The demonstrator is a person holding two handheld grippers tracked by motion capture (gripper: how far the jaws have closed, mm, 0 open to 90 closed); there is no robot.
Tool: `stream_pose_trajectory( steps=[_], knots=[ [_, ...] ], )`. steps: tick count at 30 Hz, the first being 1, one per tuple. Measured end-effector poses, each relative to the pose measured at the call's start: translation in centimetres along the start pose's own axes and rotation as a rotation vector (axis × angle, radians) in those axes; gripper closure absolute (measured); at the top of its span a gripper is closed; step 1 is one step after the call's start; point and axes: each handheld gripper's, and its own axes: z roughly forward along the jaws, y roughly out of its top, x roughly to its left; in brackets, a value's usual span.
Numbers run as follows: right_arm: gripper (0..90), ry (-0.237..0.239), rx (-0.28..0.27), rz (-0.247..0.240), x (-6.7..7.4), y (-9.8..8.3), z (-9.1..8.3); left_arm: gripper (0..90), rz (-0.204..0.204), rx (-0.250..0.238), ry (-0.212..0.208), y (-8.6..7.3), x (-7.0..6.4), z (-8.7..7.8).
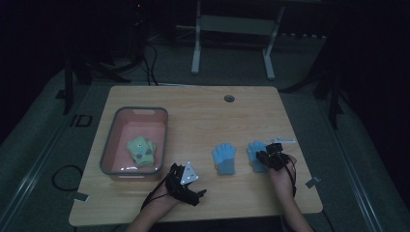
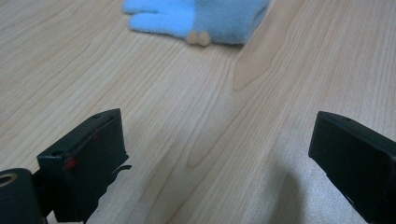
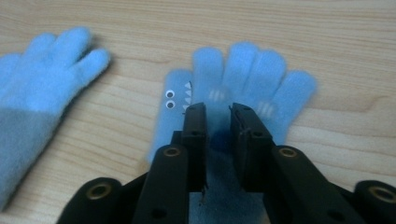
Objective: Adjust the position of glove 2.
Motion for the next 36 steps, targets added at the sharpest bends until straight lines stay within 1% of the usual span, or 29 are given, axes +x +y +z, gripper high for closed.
stream_pose_trajectory(
  steps=[1, 3, 4, 5, 8, 9, 10, 11, 12, 13, 14, 16, 18, 19, 20, 21, 23, 24, 25, 26, 28, 30, 32, 33, 35, 36],
  knots=[
    [71.7, 0.0, -0.002, -0.006, 0.0, 0.0, -0.1, 4.2, -0.001, -0.002, -0.002, 0.0, 0.0, 0.0],
    [69.1, 0.02, -0.013, -0.017, -0.1, 0.1, -0.4, 4.2, 0.001, -0.003, -0.002, 0.0, 0.0, 0.0],
    [67.2, 0.021, -0.016, -0.028, -0.2, 0.2, -0.6, 4.2, 0.0, -0.001, -0.003, 0.0, 0.0, 0.0],
    [66.4, 0.012, -0.016, -0.05, -0.3, 0.4, -0.8, 4.2, -0.001, -0.001, -0.003, 0.0, 0.0, 0.0],
    [66.1, 0.022, -0.018, -0.08, -0.9, 0.8, -1.5, 4.2, -0.001, -0.005, -0.004, 0.0, 0.0, 0.0],
    [65.5, 0.041, -0.025, -0.1, -1.2, 0.9, -1.8, 4.2, 0.001, -0.003, -0.004, 0.0, 0.0, 0.0],
    [65.5, 0.045, -0.022, -0.106, -1.5, 1.0, -2.0, 4.2, 0.002, 0.001, -0.006, 0.0, 0.0, 0.0],
    [65.5, 0.068, -0.024, -0.114, -2.0, 1.1, -2.3, 4.2, 0.003, 0.002, -0.008, 0.0, 0.0, 0.1],
    [65.3, 0.119, -0.032, -0.127, -2.5, 1.1, -2.4, 4.2, 0.002, 0.002, -0.011, 0.0, -0.1, 0.1],
    [65.1, 0.146, -0.038, -0.138, -2.7, 1.1, -2.5, 4.2, 0.005, 0.003, -0.011, 0.0, -0.1, 0.1],
    [65.0, 0.151, -0.042, -0.17, -3.2, 1.0, -2.7, 4.2, 0.008, 0.004, -0.009, 0.0, -0.1, 0.1],
    [65.0, 0.183, -0.034, -0.189, -3.7, 1.0, -2.7, 4.1, 0.008, 0.006, -0.011, 0.0, -0.1, 0.1],
    [65.5, 0.187, -0.036, -0.224, -4.1, 1.0, -2.7, 4.2, 0.008, 0.006, -0.009, 0.0, -0.1, 0.1],
    [65.3, 0.197, -0.033, -0.244, -4.3, 1.0, -2.7, 4.2, 0.007, 0.005, -0.01, 0.0, -0.1, 0.1],
    [65.2, 0.205, -0.033, -0.267, -4.3, 1.1, -2.7, 4.2, 0.006, 0.005, -0.009, 0.0, -0.1, 0.1],
    [65.3, 0.224, -0.031, -0.29, -4.4, 1.1, -2.7, 4.2, 0.006, 0.007, -0.009, 0.0, -0.1, 0.1],
    [65.1, 0.265, -0.024, -0.305, -4.6, 1.2, -2.4, 4.2, 0.008, 0.007, -0.009, 0.0, -0.1, 0.1],
    [65.0, 0.278, -0.015, -0.332, -4.6, 1.3, -2.2, 4.2, 0.007, 0.005, -0.01, 0.0, -0.1, 0.1],
    [64.9, 0.284, -0.011, -0.344, -4.5, 1.3, -2.2, 4.2, 0.006, 0.004, -0.009, 0.0, -0.1, 0.1],
    [64.4, 0.295, -0.015, -0.372, -4.2, 1.3, -2.0, 4.2, 0.005, 0.006, -0.008, 0.0, -0.1, 0.1],
    [63.8, 0.296, -0.003, -0.393, -4.0, 1.3, -1.6, 4.1, 0.003, 0.004, -0.009, 0.0, -0.1, 0.1],
    [63.7, 0.284, 0.008, -0.411, -3.7, 1.2, -1.1, 4.2, 0.006, 0.003, -0.007, 0.0, -0.1, 0.0],
    [63.5, 0.285, 0.007, -0.412, -3.7, 1.2, -0.8, 4.2, 0.006, 0.007, -0.009, 0.0, -0.1, 0.1],
    [63.5, 0.278, 0.01, -0.415, -3.8, 1.1, -0.6, 4.2, 0.006, 0.01, -0.008, 0.0, -0.1, 0.1],
    [62.0, 0.285, 0.021, -0.402, -4.0, 0.9, -0.2, 4.2, 0.006, 0.009, -0.009, 0.0, -0.1, 0.1],
    [60.6, 0.286, 0.029, -0.404, -4.0, 0.8, 0.0, 4.2, 0.006, 0.006, -0.009, 0.0, -0.1, 0.1]
  ],
)
